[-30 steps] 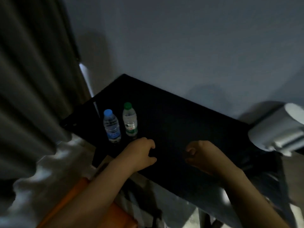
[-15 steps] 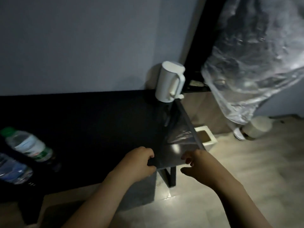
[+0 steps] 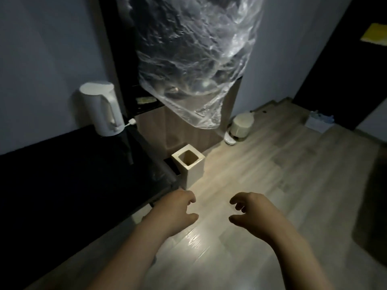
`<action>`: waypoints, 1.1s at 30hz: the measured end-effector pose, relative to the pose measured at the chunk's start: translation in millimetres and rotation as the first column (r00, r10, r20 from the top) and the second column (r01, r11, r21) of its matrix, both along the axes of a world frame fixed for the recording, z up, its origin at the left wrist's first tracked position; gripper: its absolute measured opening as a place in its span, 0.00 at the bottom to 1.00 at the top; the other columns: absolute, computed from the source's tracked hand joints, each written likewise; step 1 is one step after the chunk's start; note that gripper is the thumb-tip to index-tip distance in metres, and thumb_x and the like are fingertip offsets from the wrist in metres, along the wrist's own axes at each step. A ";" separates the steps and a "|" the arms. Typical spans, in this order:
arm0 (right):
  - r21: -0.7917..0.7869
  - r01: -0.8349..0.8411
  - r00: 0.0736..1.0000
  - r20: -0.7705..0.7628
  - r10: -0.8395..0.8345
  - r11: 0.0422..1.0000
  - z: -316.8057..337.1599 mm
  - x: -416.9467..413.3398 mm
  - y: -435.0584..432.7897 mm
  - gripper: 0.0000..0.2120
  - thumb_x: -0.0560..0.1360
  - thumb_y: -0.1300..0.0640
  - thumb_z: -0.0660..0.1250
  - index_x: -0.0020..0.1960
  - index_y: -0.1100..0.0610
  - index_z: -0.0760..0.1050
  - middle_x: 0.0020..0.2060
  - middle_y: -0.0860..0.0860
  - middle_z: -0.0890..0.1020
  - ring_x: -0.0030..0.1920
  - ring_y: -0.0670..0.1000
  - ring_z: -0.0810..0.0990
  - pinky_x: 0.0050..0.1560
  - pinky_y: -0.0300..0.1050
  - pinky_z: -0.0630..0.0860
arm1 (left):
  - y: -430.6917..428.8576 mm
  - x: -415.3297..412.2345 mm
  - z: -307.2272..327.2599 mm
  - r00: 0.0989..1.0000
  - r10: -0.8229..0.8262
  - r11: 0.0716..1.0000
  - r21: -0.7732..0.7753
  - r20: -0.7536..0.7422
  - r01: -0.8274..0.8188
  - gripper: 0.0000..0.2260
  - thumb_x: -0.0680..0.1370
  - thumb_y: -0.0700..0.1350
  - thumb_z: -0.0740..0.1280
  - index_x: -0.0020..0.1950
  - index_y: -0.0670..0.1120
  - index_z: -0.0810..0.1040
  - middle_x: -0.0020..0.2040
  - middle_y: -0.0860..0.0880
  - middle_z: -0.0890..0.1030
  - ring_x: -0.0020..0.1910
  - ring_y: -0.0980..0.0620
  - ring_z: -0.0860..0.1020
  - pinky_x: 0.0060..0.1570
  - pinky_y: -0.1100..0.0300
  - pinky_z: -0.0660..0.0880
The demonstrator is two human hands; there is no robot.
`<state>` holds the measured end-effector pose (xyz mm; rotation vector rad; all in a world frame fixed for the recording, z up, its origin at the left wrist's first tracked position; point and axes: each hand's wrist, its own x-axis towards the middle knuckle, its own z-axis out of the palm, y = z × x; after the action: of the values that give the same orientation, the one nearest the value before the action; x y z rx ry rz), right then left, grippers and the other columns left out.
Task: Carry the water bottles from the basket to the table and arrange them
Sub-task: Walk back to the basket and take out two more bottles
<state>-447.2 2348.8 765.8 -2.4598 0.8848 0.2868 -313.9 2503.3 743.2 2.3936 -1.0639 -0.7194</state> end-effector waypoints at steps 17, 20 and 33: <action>-0.037 0.408 0.913 0.036 -0.407 0.912 -7.8 -105.6 -161.7 0.20 0.71 0.51 0.69 0.63 0.48 0.74 0.54 0.46 0.79 0.53 0.45 0.78 0.52 0.38 0.75 | -236.7 -51.5 -1.4 0.881 -0.473 0.881 -0.012 0.018 0.473 0.19 0.74 0.51 0.68 0.63 0.54 0.72 0.58 0.56 0.75 0.55 0.57 0.74 0.56 0.62 0.72; -0.060 0.455 0.890 0.052 -0.452 0.889 -8.2 -92.3 -198.6 0.20 0.72 0.50 0.68 0.63 0.48 0.74 0.54 0.45 0.79 0.53 0.45 0.77 0.51 0.38 0.75 | -285.1 -29.5 -3.8 0.858 -0.513 0.857 -0.028 0.022 0.514 0.19 0.73 0.52 0.68 0.63 0.54 0.73 0.58 0.57 0.75 0.55 0.57 0.74 0.54 0.63 0.72; -0.121 0.638 0.763 0.226 -0.605 0.760 17.1 -18.1 -361.4 0.20 0.73 0.49 0.69 0.64 0.48 0.73 0.58 0.43 0.77 0.57 0.41 0.75 0.56 0.34 0.71 | -482.8 62.8 20.2 0.775 -0.615 0.757 -0.168 0.144 0.632 0.19 0.74 0.53 0.67 0.64 0.53 0.72 0.60 0.57 0.75 0.58 0.58 0.74 0.52 0.66 0.70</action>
<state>-465.3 1987.3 782.8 -2.1380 1.6467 -0.2654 -251.2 2020.5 763.4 1.8800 -1.9173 -0.6712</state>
